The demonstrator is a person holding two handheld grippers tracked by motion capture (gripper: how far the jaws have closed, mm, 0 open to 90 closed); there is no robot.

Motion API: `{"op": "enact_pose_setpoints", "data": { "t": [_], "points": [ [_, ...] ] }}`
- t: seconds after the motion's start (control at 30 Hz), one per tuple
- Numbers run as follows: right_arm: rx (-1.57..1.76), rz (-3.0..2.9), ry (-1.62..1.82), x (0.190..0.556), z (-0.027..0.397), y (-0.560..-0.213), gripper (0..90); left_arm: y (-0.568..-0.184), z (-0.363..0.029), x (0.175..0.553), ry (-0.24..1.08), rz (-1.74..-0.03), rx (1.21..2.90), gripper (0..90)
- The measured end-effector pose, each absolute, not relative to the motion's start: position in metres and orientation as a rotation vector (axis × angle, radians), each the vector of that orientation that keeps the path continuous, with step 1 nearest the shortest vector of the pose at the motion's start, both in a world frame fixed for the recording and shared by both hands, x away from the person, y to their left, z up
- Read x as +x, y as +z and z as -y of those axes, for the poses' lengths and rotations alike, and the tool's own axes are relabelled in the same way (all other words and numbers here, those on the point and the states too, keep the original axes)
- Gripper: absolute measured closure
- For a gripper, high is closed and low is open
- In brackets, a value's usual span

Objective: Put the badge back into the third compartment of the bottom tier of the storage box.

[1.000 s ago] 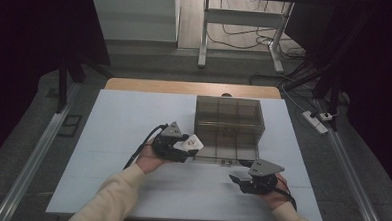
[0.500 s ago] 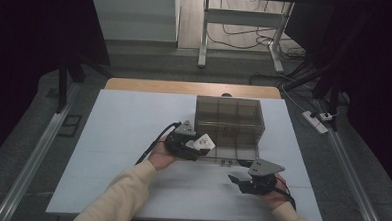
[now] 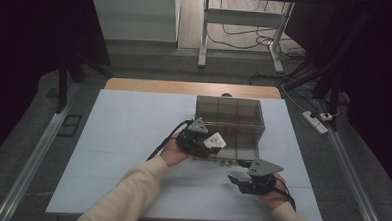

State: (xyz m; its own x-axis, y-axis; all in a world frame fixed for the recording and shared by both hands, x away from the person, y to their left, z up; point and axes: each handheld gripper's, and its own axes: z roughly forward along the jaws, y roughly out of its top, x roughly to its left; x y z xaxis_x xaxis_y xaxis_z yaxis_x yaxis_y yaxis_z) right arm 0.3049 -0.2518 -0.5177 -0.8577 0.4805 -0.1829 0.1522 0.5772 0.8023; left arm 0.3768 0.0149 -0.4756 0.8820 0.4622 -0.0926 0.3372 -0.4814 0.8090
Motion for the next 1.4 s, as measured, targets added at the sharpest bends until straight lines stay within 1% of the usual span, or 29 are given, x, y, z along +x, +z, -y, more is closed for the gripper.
{"op": "enact_pose_setpoints", "data": {
  "t": [1.4],
  "points": [
    [0.514, -2.432, 1.171, 0.305, 0.253, -0.518, 36.3, -0.476, 0.031, 0.392, 0.142, -0.516, 2.124, 33.1]
  ]
}}
